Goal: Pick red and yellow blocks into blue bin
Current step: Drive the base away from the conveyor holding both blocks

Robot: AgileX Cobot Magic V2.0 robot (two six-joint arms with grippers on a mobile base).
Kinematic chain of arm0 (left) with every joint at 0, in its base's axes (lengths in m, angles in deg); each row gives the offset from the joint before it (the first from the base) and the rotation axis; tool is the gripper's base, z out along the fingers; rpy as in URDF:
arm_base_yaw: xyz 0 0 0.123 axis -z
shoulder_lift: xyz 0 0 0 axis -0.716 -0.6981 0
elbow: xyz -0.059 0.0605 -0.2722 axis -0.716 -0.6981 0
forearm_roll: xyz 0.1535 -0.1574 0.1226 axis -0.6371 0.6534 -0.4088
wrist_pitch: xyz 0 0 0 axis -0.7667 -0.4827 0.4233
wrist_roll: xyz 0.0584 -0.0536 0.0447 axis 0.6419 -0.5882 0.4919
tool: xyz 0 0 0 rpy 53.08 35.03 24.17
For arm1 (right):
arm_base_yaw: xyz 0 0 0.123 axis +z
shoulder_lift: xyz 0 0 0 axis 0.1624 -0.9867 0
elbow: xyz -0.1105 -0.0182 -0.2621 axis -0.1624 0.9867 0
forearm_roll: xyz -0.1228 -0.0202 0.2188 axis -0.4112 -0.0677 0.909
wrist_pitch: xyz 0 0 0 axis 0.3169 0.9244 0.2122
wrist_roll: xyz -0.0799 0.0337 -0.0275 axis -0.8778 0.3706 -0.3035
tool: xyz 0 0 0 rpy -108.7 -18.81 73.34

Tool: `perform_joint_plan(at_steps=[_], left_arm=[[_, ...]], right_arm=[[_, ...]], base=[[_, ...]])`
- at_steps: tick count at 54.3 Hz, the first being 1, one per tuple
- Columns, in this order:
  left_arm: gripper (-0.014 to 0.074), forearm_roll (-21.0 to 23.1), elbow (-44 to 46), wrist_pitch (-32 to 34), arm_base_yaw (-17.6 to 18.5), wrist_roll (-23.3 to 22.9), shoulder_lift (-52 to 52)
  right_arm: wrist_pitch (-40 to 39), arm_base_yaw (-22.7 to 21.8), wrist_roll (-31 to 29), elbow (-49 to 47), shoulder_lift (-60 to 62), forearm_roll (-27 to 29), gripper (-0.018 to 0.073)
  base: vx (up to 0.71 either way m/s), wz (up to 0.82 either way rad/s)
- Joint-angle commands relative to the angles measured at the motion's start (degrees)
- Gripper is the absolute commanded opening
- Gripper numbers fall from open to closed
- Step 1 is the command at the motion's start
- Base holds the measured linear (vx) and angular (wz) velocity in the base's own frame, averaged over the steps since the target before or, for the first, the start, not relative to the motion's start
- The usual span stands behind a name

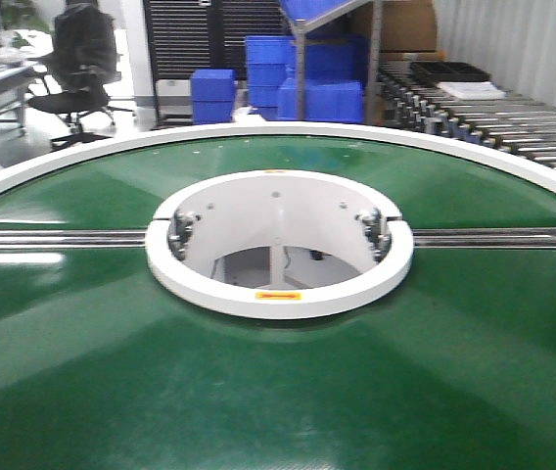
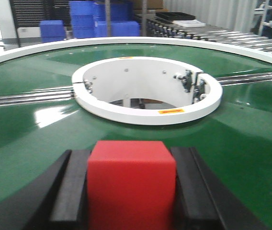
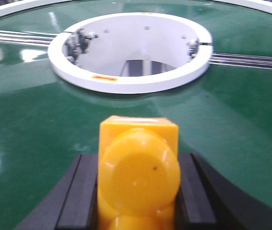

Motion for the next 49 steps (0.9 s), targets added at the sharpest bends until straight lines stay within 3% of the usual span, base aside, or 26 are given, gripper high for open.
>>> perform_joint_plan(at_steps=[1,49], left_arm=[[-0.0001,1.3,1.5,4.6,0.4,-0.2,-0.4],[0.0000,1.3,1.5,4.6,0.4,-0.2,-0.4]], right_arm=[[-4.3,-0.2,-0.4,-1.6,0.1,-1.6,-0.0011],[-4.3,-0.2,-0.4,-1.6,0.1,-1.6,-0.0011]], base=[[-0.14,0.37],[-0.15,0.51]])
